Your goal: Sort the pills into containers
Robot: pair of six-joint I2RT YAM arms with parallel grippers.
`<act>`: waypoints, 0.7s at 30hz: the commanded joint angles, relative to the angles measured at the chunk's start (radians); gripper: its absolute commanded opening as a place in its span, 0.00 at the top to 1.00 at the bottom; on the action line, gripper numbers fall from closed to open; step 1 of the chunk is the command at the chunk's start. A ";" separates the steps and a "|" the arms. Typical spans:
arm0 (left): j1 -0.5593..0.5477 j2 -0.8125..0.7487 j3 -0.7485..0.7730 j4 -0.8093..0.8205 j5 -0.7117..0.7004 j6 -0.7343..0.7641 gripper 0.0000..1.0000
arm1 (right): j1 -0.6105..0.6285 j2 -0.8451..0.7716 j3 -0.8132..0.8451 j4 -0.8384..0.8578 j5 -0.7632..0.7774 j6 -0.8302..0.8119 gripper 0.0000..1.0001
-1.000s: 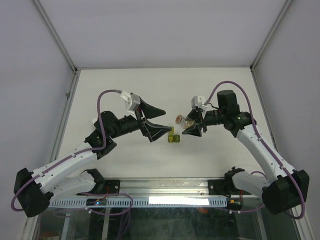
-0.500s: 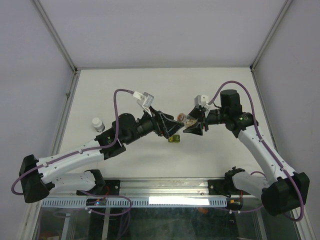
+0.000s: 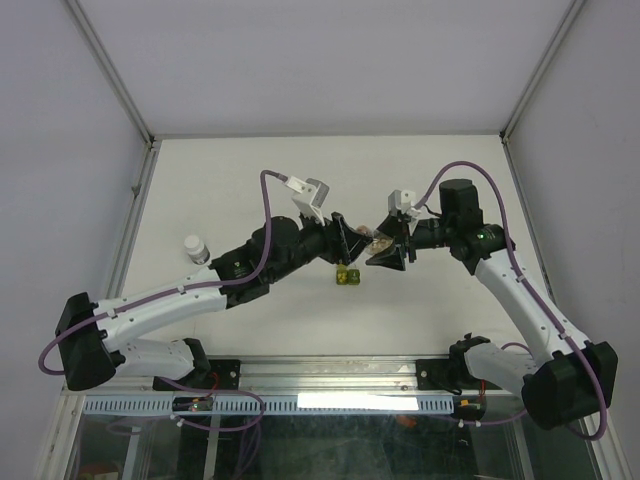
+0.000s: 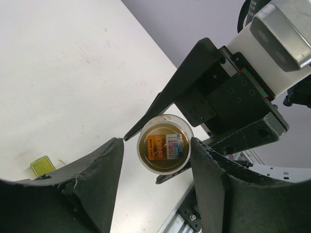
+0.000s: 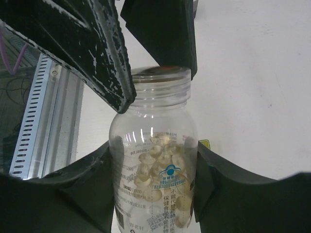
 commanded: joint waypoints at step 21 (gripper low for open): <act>0.009 0.018 -0.042 0.182 0.304 0.062 0.76 | -0.007 -0.011 0.009 0.023 -0.066 -0.017 1.00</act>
